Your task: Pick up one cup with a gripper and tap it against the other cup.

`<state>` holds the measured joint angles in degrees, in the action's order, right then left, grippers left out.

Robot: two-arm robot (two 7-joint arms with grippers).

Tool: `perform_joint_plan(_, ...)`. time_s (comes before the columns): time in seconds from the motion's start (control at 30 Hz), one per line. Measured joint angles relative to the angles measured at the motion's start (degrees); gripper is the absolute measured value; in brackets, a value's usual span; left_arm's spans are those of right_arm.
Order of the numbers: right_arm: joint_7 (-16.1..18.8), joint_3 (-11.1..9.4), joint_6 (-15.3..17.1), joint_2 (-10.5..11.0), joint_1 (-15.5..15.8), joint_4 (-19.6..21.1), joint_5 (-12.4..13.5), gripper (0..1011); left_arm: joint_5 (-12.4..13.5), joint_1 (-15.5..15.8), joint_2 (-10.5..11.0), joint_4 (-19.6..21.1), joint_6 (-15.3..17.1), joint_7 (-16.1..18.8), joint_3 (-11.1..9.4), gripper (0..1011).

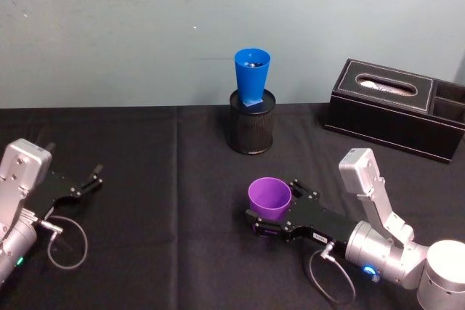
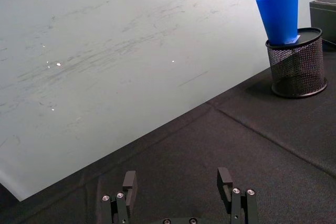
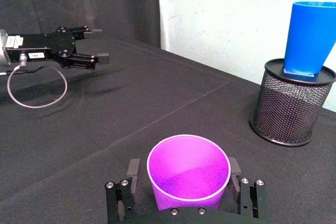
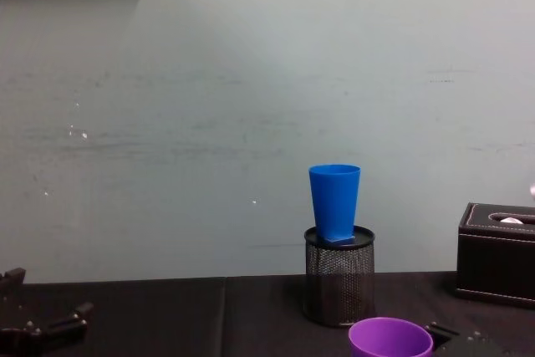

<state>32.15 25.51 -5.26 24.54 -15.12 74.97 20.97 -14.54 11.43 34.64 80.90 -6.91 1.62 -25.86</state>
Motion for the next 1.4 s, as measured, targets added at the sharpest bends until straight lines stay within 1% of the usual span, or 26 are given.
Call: perform_joint_plan(1.4, -0.01, 0.0, 0.0, 0.0, 0.0, 0.0, 0.0, 1003, 0.0, 0.0, 0.0, 0.0, 0.0, 0.0, 0.0, 1000)
